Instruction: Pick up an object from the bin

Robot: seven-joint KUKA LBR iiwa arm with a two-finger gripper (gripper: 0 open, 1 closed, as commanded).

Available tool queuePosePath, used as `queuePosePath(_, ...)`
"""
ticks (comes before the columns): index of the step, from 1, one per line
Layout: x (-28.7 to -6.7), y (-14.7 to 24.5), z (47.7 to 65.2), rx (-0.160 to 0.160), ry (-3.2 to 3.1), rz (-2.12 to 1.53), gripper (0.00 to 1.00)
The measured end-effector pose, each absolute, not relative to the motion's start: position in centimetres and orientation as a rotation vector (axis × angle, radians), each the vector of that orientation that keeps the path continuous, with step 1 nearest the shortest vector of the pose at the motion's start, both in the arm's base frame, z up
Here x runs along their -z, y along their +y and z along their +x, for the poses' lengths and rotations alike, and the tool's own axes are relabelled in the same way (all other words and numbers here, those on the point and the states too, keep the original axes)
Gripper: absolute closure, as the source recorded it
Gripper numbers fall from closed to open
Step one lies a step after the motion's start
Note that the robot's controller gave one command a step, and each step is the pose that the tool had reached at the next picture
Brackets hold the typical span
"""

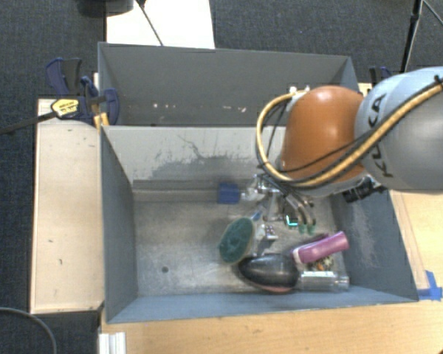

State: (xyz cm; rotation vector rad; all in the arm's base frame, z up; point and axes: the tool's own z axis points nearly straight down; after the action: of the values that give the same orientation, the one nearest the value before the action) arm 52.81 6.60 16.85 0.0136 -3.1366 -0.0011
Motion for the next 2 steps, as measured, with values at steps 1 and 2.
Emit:
queuePosePath(1, -7.31, 7.51, 56.16, -0.001, -3.049, 0.761, 0.00)
queuePosePath(2, -7.48, 7.53, 56.24, 0.001, -3.053, 0.753, 0.00)
